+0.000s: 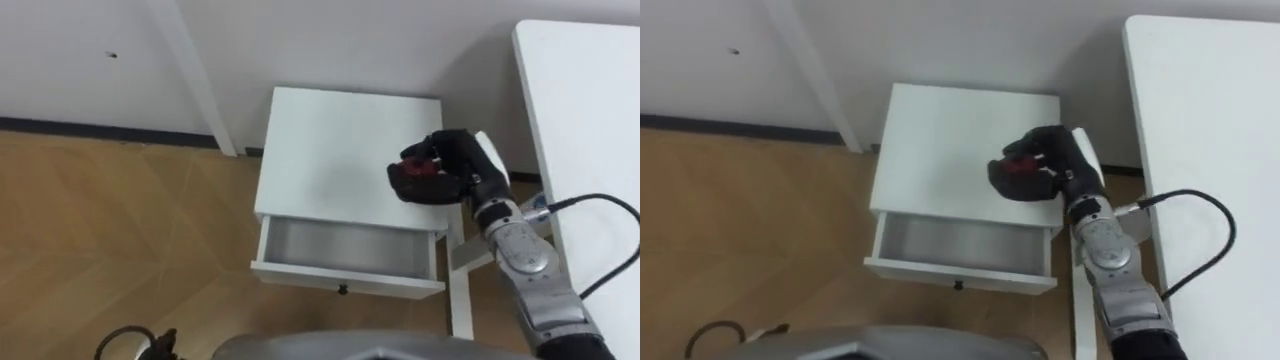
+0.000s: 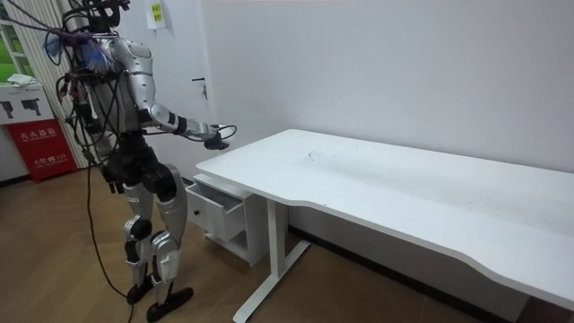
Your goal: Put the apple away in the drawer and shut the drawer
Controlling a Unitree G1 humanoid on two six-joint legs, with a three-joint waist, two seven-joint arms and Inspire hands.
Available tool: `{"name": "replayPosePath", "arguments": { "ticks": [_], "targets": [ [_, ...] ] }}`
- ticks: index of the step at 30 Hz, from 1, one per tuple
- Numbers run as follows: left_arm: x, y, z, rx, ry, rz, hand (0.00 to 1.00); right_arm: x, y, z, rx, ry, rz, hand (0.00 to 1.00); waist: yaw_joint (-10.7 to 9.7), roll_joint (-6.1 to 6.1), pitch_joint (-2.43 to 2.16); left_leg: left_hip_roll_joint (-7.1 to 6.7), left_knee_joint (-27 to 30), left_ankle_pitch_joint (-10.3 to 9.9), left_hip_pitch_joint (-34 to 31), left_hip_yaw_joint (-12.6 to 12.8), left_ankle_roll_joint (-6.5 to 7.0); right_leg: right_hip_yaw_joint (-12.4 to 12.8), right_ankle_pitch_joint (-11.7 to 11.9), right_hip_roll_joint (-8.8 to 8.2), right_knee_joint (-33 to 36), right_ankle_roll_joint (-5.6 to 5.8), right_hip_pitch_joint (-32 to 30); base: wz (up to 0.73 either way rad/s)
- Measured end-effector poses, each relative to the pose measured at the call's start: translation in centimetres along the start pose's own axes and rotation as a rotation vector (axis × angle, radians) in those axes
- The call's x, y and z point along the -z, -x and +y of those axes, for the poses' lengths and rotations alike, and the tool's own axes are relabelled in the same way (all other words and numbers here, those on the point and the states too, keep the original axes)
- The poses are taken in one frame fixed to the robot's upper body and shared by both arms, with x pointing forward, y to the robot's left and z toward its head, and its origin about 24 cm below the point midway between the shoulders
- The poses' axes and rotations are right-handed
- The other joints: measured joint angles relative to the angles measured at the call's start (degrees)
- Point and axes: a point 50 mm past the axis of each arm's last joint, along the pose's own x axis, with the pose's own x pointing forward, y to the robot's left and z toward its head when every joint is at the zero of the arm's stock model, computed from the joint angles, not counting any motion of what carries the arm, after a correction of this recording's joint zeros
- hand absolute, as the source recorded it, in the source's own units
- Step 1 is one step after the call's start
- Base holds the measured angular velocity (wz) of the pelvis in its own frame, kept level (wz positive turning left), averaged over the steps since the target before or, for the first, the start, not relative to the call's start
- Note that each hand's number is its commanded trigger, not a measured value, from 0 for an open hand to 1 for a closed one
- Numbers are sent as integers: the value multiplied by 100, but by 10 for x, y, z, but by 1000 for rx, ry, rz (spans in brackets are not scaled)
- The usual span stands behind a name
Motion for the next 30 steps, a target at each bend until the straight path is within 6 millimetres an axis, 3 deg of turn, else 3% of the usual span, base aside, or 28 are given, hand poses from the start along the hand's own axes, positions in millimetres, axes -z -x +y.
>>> {"name": "replayPosePath", "arguments": {
  "ticks": [9,20,21,22,23,30],
  "targets": [
    [2,1,-6,36,-20,6,0,-12,-3,13,-95,28,-48,100,2,-135,3,0,11,0,-1,4,0,-9,0,1,-8,1,28,1],
    [-2,0,-4,31,-27,-5,0,-18,-7,31,-180,8,-70,99,-3,-123,16,-2,100,0,-88,-107,1,-29,3,0,-4,-2,0,1],
    [-3,0,-5,32,-32,-7,0,-18,-7,32,-189,11,-66,78,2,-117,21,-4,99,0,-90,-124,1,-29,3,1,-3,-2,-1,3],
    [-4,0,-4,32,-32,-10,0,-18,-7,33,-191,14,-62,11,4,-110,25,-4,100,-1,-93,-126,1,-29,3,1,-4,-2,-1,0],
    [-5,-1,-4,31,-33,-12,0,-17,-7,33,-195,26,-57,0,11,-100,32,-4,100,-1,-96,-129,1,-26,4,2,-3,-3,-6,0],
    [-10,-1,-3,42,-34,-24,0,-16,-7,36,-229,79,-45,0,92,-77,46,-3,110,-1,-109,-134,1,-23,6,3,-2,-5,-11,0]
  ]
}}
